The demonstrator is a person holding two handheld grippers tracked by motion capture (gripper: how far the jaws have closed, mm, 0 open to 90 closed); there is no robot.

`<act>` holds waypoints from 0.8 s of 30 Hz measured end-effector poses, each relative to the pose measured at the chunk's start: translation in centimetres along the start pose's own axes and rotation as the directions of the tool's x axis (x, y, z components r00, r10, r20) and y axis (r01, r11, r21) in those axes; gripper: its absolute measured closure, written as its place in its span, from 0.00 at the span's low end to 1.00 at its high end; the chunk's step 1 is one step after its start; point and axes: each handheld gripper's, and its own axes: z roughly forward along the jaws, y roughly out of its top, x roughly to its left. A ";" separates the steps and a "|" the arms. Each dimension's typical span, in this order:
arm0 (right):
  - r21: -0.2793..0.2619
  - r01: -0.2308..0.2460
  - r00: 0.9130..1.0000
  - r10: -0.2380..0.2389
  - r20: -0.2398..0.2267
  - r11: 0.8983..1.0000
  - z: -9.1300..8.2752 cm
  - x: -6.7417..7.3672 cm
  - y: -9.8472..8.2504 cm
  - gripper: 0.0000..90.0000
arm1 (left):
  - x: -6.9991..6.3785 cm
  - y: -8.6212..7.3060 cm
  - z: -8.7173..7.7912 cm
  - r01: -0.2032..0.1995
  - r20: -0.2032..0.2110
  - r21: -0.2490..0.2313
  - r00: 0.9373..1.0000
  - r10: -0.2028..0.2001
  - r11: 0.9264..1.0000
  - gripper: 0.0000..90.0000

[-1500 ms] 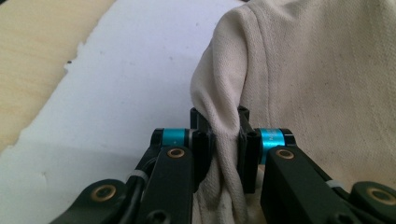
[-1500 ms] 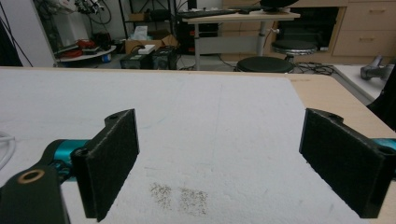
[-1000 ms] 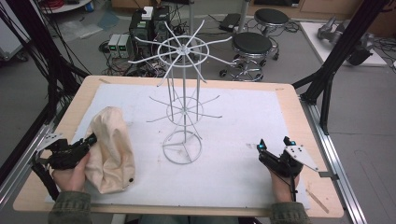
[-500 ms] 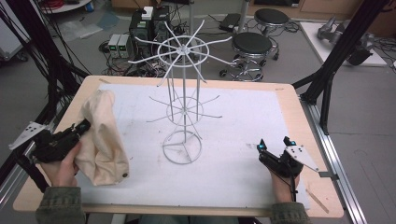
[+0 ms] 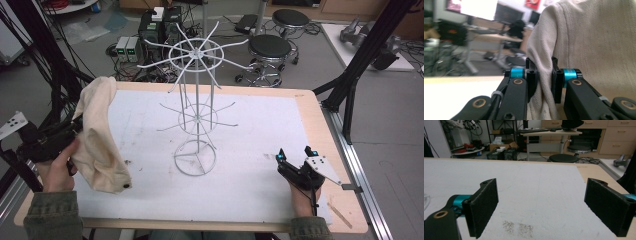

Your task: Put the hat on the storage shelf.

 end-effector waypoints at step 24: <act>-0.014 -0.017 1.000 0.016 -0.014 1.000 -0.1 -0.1 0.1 0.12 | -3.2 6.4 2.8 -0.073 0.122 -0.134 0.988 0.089 0.988 0.89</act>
